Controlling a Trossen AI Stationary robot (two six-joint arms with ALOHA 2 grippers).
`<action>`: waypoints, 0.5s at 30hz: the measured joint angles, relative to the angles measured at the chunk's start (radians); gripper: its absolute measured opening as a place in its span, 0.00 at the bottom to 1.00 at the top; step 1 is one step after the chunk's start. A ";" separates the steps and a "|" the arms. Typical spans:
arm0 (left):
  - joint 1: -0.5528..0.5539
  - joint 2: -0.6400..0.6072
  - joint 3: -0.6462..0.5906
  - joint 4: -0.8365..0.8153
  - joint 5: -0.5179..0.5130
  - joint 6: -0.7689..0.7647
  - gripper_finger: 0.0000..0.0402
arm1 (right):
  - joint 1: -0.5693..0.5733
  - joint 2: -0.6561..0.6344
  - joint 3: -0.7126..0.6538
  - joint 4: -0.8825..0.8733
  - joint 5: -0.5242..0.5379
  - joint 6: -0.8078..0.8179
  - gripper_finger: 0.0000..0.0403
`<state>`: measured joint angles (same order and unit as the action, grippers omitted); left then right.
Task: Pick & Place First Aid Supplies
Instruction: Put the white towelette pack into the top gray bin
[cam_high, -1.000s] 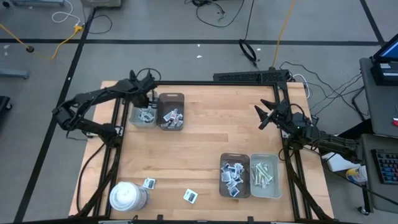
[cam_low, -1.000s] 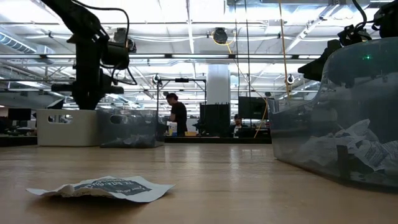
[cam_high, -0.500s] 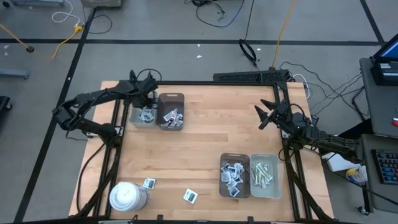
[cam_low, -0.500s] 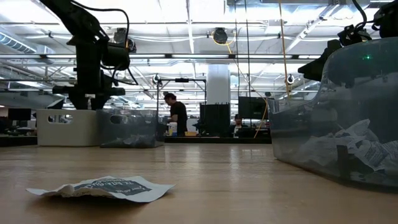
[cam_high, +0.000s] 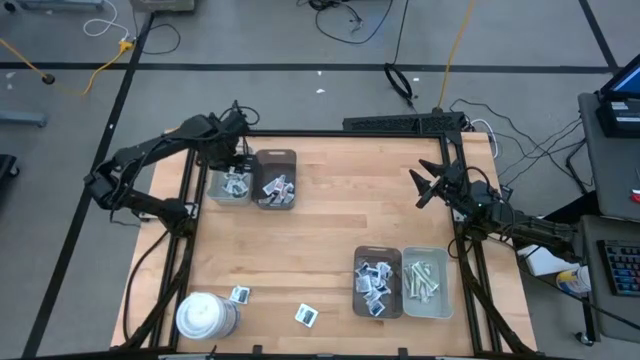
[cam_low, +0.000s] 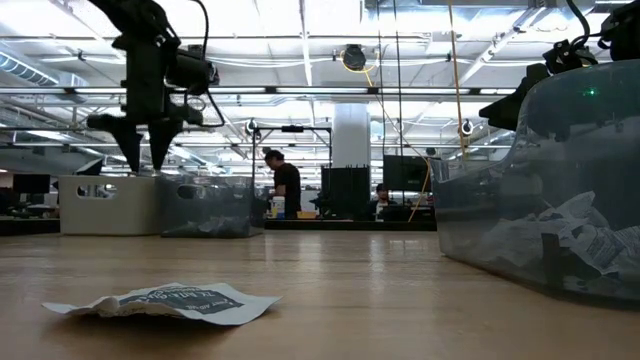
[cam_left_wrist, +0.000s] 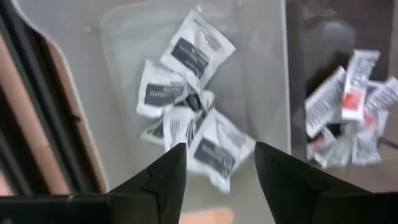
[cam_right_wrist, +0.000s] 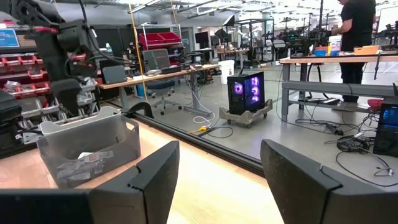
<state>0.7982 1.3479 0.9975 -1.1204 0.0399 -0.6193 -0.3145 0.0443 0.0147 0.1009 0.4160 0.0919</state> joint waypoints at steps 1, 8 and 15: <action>0.000 0.000 0.018 -0.025 0.008 0.009 0.47 | 0.000 0.000 0.000 0.000 0.000 0.000 0.55; 0.000 0.000 0.122 -0.172 0.012 0.073 0.41 | 0.000 0.000 0.000 0.000 0.000 0.000 0.55; -0.018 0.000 0.128 -0.183 0.067 0.188 0.39 | 0.000 0.000 0.000 0.000 0.000 0.000 0.55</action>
<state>0.7799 1.3479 1.1259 -1.3029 0.1073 -0.4311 -0.3145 0.0442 0.0144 0.1009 0.4160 0.0919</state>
